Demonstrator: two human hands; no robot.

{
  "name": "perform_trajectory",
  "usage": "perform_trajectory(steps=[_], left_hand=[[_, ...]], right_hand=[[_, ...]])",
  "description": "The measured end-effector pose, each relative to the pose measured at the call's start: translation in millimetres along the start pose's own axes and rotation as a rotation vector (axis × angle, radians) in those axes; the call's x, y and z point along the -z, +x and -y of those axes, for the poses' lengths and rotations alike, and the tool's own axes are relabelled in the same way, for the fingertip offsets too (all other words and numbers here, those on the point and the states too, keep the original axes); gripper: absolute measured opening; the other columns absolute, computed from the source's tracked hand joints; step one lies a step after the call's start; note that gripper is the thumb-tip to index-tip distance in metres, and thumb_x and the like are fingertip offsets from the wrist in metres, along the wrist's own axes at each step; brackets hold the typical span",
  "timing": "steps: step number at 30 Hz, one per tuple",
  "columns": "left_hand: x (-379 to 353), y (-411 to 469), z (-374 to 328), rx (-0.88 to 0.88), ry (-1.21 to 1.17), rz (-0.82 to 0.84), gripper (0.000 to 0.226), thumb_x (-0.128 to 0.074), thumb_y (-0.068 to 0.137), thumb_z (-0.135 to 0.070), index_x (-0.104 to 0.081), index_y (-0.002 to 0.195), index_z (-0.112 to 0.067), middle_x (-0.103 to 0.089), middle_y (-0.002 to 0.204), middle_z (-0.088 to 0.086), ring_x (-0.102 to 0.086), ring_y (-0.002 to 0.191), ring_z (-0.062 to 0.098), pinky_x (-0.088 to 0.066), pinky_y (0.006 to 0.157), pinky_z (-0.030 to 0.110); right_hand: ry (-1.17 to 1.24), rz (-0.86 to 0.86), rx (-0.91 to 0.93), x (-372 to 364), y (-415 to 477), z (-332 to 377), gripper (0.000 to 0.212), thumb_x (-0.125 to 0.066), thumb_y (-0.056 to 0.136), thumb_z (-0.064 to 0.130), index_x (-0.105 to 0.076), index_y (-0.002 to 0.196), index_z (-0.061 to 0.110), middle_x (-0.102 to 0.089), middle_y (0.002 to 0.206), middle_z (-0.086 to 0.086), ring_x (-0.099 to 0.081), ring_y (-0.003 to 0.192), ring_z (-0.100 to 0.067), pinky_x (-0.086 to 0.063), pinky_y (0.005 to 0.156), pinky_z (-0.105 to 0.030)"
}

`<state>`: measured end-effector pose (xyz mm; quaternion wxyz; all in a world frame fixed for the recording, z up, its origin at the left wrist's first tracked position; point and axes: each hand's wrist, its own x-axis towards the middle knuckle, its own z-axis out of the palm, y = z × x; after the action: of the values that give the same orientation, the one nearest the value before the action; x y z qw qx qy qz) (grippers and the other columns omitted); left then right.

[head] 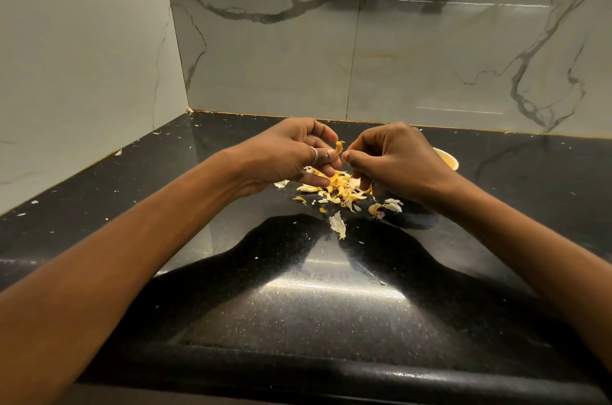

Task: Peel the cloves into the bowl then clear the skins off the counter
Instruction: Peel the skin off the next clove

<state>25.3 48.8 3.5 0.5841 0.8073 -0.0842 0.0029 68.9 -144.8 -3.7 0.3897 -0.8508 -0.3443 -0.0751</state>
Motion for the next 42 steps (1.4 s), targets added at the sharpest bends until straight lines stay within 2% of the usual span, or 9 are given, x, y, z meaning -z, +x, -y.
perform_trajectory(steps=[4,8,15,17,20,25,29,36,42], left_hand=[[-0.9,0.1,0.9,0.011,-0.003,-0.023,0.023,-0.058,0.098,-0.001,-0.055,0.12,-0.007,-0.07,0.092,0.011,-0.07,0.079,0.014,-0.062,0.072,0.032],[-1.4,0.1,0.9,0.009,-0.024,-0.024,0.025,-0.059,0.097,-0.002,-0.054,0.121,-0.006,-0.07,0.089,0.009,-0.071,0.08,0.015,-0.063,0.072,0.033],[-3.0,-1.5,-1.4,0.001,-0.055,-0.018,0.022,-0.061,0.096,-0.001,-0.056,0.117,-0.004,-0.072,0.091,0.011,-0.074,0.084,0.018,-0.063,0.07,0.031],[-2.7,-2.2,-2.2,-0.008,-0.049,-0.023,0.023,-0.063,0.095,-0.003,-0.057,0.117,-0.004,-0.074,0.095,0.012,-0.075,0.089,0.02,-0.062,0.069,0.03],[-1.3,-3.2,-3.6,-0.035,0.053,-0.071,0.019,-0.067,0.094,-0.009,-0.064,0.113,-0.008,-0.073,0.101,0.012,-0.074,0.093,0.019,-0.063,0.071,0.032],[-1.9,-3.3,-5.9,-0.077,0.119,-0.142,0.011,-0.069,0.093,-0.018,-0.073,0.1,-0.012,-0.07,0.095,0.008,-0.067,0.088,0.014,-0.061,0.065,0.028],[-3.7,-2.9,-4.7,-0.067,0.131,-0.158,0.007,-0.069,0.093,-0.015,-0.074,0.095,-0.01,-0.07,0.092,0.009,-0.067,0.083,0.013,-0.061,0.063,0.027],[-3.5,-2.0,-2.9,-0.078,0.174,-0.165,0.011,-0.063,0.097,-0.009,-0.072,0.095,-0.005,-0.069,0.088,0.01,-0.065,0.072,0.009,-0.059,0.059,0.025],[-4.1,-2.2,-3.6,-0.079,0.205,-0.158,0.013,-0.059,0.099,-0.011,-0.069,0.096,-0.004,-0.066,0.091,0.011,-0.061,0.08,0.014,-0.059,0.061,0.025]], right_hand=[[-0.025,-0.023,0.028,0.6,0.5,-1.6,0.01,-0.063,0.095,0.005,-0.071,0.095,0.01,-0.071,0.074,-0.002,-0.069,0.057,-0.007,-0.057,0.049,-0.029],[0.009,-0.056,0.064,-1.5,1.7,-2.2,0.012,-0.068,0.095,0.02,-0.073,0.104,0.013,-0.074,0.082,0.001,-0.072,0.066,-0.007,-0.057,0.053,-0.03],[0.092,-0.036,0.098,-2.8,3.9,-5.2,0.011,-0.069,0.093,0.019,-0.073,0.103,0.014,-0.074,0.084,-0.003,-0.07,0.073,-0.028,-0.057,0.056,-0.036],[0.08,-0.042,0.09,-3.7,4.9,-5.9,0.011,-0.068,0.094,0.02,-0.071,0.101,0.013,-0.073,0.083,-0.004,-0.068,0.068,-0.023,-0.056,0.056,-0.034],[0.045,-0.057,0.086,-3.0,6.1,-6.2,0.008,-0.067,0.095,0.019,-0.07,0.099,0.013,-0.073,0.081,-0.002,-0.063,0.059,-0.003,-0.049,0.054,-0.02],[-0.067,-0.099,0.134,-2.1,5.3,-5.2,0.008,-0.07,0.093,0.024,-0.071,0.095,0.016,-0.072,0.074,0.003,-0.062,0.053,-0.001,-0.051,0.053,-0.017],[-0.068,-0.077,0.15,-3.1,4.6,-3.4,0.01,-0.071,0.092,0.021,-0.072,0.098,0.013,-0.072,0.074,0.004,-0.061,0.052,0.001,-0.048,0.051,-0.012],[-0.036,-0.05,0.148,-3.1,4.0,-2.8,0.01,-0.071,0.091,0.017,-0.072,0.099,0.012,-0.071,0.075,0.004,-0.064,0.054,-0.001,-0.049,0.05,-0.015],[0.135,-0.005,0.068,-1.7,4.7,-4.1,0.01,-0.069,0.092,0.016,-0.073,0.1,0.011,-0.074,0.08,-0.004,-0.071,0.071,-0.017,-0.055,0.057,-0.023]])
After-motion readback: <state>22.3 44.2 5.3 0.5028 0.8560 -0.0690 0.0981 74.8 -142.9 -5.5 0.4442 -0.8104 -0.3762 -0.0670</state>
